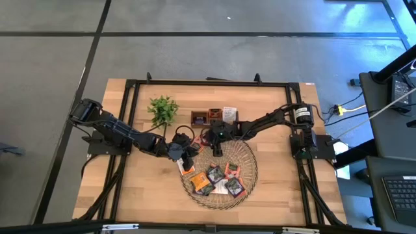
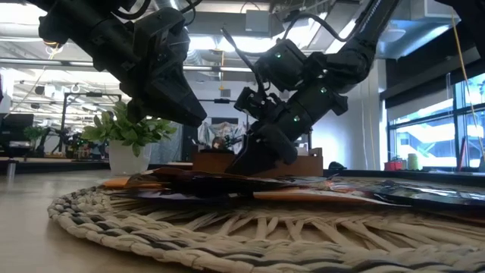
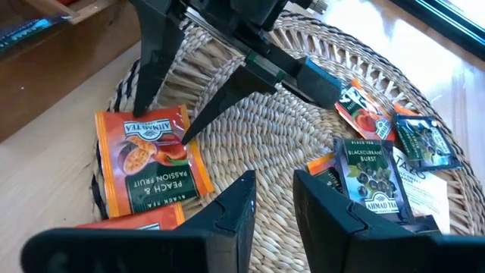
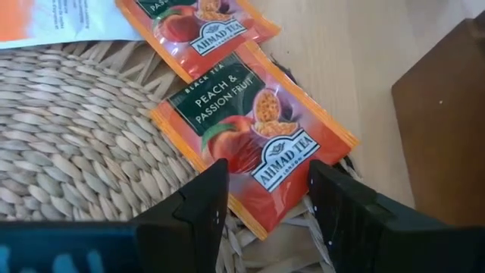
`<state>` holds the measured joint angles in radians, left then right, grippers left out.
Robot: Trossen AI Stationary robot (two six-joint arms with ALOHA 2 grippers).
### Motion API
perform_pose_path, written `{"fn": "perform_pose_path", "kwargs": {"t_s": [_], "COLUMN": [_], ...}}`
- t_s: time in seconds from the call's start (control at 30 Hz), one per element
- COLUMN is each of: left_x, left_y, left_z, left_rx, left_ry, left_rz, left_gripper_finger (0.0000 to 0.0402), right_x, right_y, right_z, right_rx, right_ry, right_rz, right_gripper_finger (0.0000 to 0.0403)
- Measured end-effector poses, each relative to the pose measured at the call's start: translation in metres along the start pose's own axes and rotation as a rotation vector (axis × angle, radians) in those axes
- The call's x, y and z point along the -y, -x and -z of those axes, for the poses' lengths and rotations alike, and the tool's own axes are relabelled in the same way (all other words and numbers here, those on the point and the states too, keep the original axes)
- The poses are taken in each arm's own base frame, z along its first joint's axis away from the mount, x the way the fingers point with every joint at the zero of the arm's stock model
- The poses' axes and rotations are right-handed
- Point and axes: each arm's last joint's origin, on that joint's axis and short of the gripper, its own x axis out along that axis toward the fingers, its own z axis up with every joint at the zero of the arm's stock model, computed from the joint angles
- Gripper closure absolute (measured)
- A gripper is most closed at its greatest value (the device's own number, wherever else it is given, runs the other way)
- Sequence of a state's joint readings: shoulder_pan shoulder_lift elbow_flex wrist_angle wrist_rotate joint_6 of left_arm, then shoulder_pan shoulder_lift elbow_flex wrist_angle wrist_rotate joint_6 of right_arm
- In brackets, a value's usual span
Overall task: Pick & Place Tea
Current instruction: Put the orange and black tea bag into the middle section of the wooden organizer
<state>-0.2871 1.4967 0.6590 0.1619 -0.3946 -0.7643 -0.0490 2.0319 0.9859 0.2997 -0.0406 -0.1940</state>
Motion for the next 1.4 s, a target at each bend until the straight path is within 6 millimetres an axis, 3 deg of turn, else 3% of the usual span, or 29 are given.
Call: {"fn": "perform_pose_path", "kwargs": {"t_s": [0.27, 0.47, 0.7, 0.93, 1.23, 1.4], "left_x": [0.0, -0.008, -0.016, -0.016, -0.017, -0.019], "left_y": [0.0, -0.008, -0.022, -0.021, -0.021, -0.021], "left_z": [0.001, 0.014, 0.027, 0.025, 0.029, 0.027], "left_rx": [-0.032, -0.111, -0.129, -0.1, -0.167, -0.159], "left_ry": [0.034, -0.047, -0.403, -0.662, -1.14, -1.204], "left_rz": [0.018, -0.058, -0.155, -0.21, -0.236, -0.288], "left_gripper_finger": [0.0315, 0.0315, 0.0316, 0.0315, 0.0316, 0.0315], "right_x": [0.0, -0.001, -0.001, -0.001, -0.001, -0.001], "right_y": [0.0, 0.0, 0.0, 0.0, 0.0, 0.0], "right_z": [0.002, 0.004, 0.004, 0.004, 0.004, 0.004], "right_rx": [-0.023, -0.037, -0.037, -0.036, -0.036, -0.035], "right_ry": [-0.011, -0.01, -0.031, -0.03, -0.033, -0.035], "right_rz": [0.002, 0.002, -0.003, -0.02, -0.024, -0.025], "right_gripper_finger": [0.0217, 0.0217, 0.0217, 0.0217, 0.0217, 0.0217]}}
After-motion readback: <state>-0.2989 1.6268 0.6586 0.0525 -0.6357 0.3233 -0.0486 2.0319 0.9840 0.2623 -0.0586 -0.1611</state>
